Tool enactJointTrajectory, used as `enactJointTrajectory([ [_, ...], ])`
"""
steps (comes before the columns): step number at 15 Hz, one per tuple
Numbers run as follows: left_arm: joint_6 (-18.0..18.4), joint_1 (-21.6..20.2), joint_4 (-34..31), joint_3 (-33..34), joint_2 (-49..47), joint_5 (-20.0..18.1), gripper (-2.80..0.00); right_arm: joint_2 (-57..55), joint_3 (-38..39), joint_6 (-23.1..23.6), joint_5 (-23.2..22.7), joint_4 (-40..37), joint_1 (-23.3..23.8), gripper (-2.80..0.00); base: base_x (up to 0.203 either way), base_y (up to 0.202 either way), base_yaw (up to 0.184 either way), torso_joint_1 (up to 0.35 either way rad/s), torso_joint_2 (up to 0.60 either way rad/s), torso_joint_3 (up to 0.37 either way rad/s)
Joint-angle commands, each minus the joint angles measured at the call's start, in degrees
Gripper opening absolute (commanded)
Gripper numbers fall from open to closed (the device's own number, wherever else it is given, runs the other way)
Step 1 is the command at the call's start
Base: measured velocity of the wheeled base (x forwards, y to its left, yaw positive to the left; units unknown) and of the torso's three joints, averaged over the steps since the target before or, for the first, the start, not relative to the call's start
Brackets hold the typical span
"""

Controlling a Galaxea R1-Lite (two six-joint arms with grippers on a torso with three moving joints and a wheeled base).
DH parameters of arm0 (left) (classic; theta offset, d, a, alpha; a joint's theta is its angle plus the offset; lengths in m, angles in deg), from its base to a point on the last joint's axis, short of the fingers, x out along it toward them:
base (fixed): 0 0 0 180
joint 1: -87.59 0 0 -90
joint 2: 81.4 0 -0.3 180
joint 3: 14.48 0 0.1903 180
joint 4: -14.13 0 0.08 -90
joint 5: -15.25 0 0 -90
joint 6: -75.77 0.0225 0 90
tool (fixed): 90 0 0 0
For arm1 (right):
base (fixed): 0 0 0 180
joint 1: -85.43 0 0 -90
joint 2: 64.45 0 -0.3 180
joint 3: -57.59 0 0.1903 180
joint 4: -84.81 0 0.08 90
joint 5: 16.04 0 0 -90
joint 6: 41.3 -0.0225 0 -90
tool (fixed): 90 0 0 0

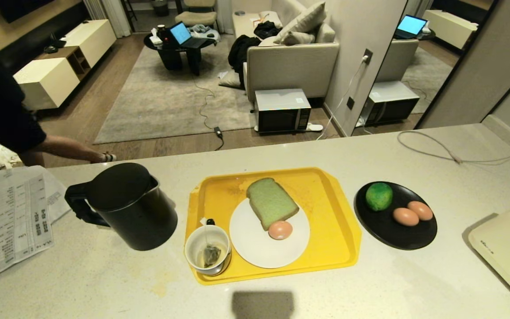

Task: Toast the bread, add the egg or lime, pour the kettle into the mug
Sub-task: Pick up the kettle

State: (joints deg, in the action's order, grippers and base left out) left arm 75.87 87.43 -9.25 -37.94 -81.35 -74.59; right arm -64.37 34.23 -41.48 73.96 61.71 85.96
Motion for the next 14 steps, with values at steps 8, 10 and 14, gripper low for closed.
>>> enactJointTrajectory([
  [8,0.2,0.0,-0.2,0.0,0.0,0.1,-2.80,-0.1,0.1,0.0,0.0,0.0,0.0,-2.80,0.000,0.000,0.000,-0.029,0.06,0.029],
  [10,0.6,0.0,-0.1,-0.1,0.0,0.1,-2.80,-0.1,0.1,0.0,-0.1,0.0,0.0,-2.80,0.000,0.000,0.000,0.000,0.00,0.000],
  [14,1.1,0.2,-2.8,-7.6,0.0,-0.5,-2.80,-0.1,0.1,0.0,0.0,0.0,0.0,-2.80,0.000,0.000,0.000,0.000,0.00,0.000],
])
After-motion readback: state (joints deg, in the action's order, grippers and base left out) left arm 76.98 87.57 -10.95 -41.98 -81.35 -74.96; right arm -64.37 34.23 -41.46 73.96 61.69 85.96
